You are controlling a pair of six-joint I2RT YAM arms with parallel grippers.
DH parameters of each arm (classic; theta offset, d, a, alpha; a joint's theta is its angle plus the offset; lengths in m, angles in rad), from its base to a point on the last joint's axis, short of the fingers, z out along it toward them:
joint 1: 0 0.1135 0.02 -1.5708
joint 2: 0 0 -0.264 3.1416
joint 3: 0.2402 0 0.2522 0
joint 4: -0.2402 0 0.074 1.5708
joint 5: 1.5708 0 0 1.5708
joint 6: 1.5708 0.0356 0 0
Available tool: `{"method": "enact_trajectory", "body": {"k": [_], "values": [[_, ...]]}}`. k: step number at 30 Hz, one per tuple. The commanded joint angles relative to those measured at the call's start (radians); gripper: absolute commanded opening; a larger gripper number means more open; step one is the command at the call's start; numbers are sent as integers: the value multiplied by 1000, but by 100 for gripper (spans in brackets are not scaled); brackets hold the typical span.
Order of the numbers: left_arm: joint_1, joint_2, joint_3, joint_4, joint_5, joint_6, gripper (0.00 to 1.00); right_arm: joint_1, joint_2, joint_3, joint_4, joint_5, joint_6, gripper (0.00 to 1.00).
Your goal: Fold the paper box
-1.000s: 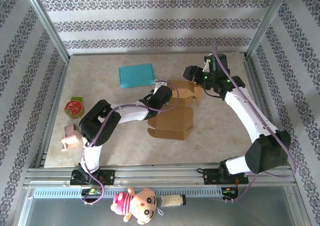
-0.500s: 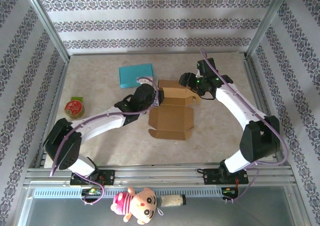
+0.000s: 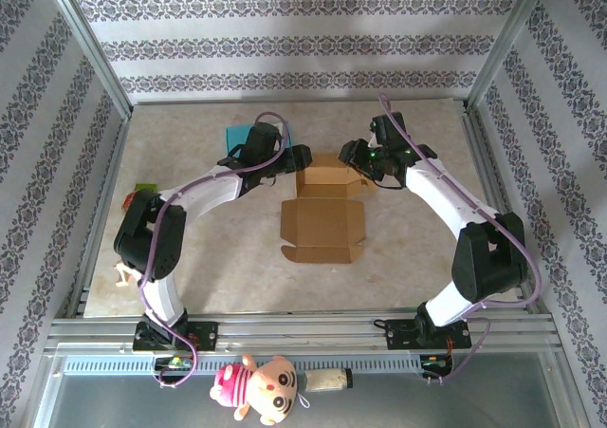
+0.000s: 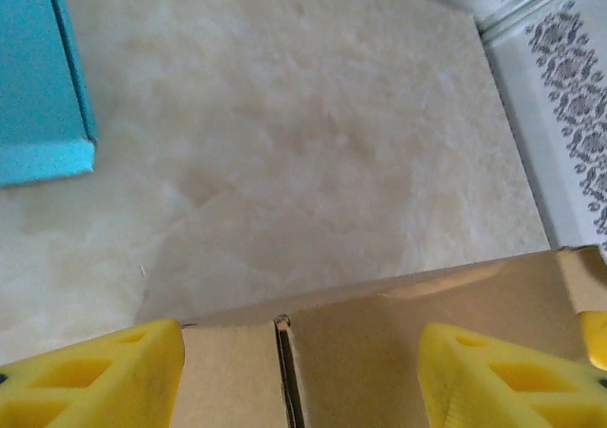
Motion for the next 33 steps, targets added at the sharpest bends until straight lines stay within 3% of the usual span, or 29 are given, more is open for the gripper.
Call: {"method": "enact_trajectory", "body": {"k": [1, 4, 7, 11, 13, 19, 21, 22, 25, 27, 31, 33], "values": [[11, 10, 35, -5, 91, -33, 65, -12, -4, -27, 57, -63, 19, 43], [10, 16, 21, 15, 93, -48, 64, -16, -19, -43, 71, -64, 28, 41], [11, 15, 11, 8, 72, -42, 62, -12, -29, -37, 26, 49, -26, 67], [11, 15, 4, 12, 79, -42, 61, -11, 12, -21, 23, 77, -50, 69], [11, 12, 3, 15, 83, -44, 61, -5, 43, -4, 38, 30, -37, 64], [11, -1, 4, 8, 72, -35, 61, 20, 57, 16, 84, -33, -1, 36], [10, -3, 4, -1, 60, -25, 61, 15, 36, 10, 83, -37, 5, 32], [11, -6, 7, -5, 53, -18, 61, 14, 20, 6, 77, -33, 0, 35], [11, -10, 11, -15, 33, -5, 61, 4, -50, -4, 29, -5, -57, 61], [11, -12, 14, -20, 27, 3, 61, -5, -108, -21, 5, 24, -96, 71], [10, -14, 17, -29, 17, 10, 61, -28, -250, -142, 12, 166, -136, 78], [10, -15, 13, -27, 13, 11, 61, -29, -304, -230, 54, 200, -100, 76]]}}
